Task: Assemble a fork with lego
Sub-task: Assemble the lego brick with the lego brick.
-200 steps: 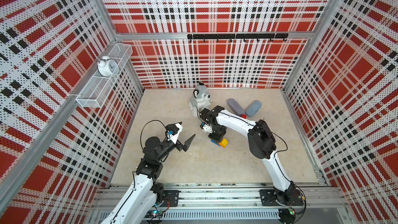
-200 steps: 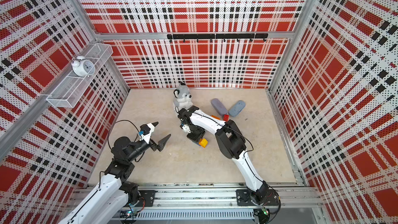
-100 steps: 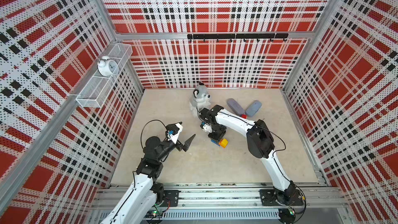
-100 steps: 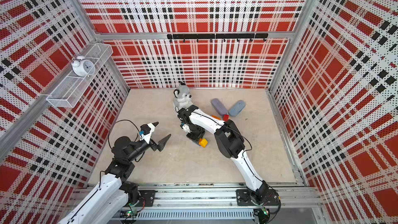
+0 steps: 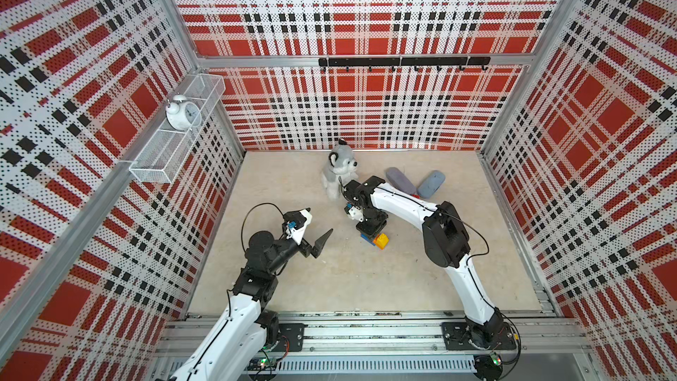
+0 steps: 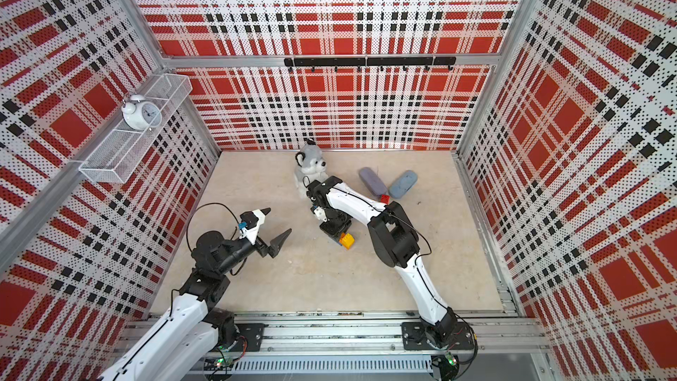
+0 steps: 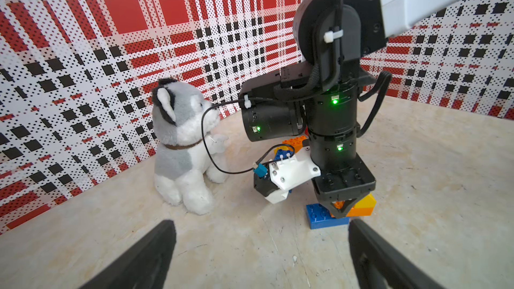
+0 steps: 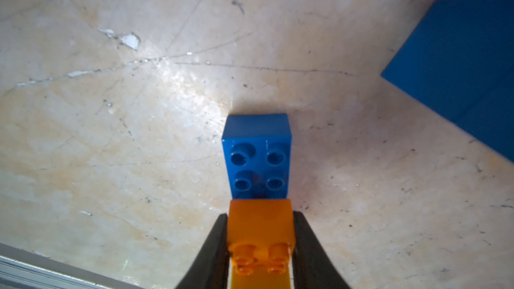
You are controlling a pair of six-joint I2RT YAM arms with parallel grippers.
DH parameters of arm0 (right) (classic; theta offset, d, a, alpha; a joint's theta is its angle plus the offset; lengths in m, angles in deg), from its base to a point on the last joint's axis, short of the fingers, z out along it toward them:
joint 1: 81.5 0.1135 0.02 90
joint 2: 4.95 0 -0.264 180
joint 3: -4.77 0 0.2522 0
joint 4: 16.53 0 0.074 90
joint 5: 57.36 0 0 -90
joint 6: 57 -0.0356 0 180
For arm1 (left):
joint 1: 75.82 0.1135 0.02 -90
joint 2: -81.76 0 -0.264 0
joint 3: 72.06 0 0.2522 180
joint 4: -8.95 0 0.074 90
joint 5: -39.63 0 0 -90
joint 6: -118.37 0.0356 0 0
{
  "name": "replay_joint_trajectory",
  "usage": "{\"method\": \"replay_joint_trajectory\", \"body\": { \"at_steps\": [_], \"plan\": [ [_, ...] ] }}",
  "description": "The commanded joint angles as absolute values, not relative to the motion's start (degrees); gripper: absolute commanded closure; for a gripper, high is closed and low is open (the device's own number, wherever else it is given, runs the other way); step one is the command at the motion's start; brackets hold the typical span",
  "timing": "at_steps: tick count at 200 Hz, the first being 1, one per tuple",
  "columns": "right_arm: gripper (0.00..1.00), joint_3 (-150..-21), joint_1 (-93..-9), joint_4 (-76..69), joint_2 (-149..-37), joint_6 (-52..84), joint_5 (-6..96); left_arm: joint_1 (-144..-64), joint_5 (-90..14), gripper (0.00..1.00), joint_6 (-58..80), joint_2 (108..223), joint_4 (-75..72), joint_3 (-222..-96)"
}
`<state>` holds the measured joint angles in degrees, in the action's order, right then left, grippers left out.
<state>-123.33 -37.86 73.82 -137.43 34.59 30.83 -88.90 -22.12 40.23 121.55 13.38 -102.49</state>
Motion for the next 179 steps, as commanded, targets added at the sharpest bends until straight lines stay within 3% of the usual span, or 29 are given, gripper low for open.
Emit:
{"method": "replay_joint_trajectory", "body": {
  "at_steps": [1,104,179],
  "plan": [
    [0.77,-122.3,-38.6,70.6,-143.6,33.5,30.0,-88.6,-21.4,0.02,40.5,121.5,13.1,-102.6],
    [0.75,-122.8,-39.3,67.7,-144.3,32.7,25.8,-88.5,-21.2,0.02,40.8,122.5,13.1,-102.7],
    [0.77,-121.3,-39.7,66.3,-145.9,32.5,28.3,-88.5,-20.6,0.02,40.9,123.8,13.0,-102.8]
  ]
}}
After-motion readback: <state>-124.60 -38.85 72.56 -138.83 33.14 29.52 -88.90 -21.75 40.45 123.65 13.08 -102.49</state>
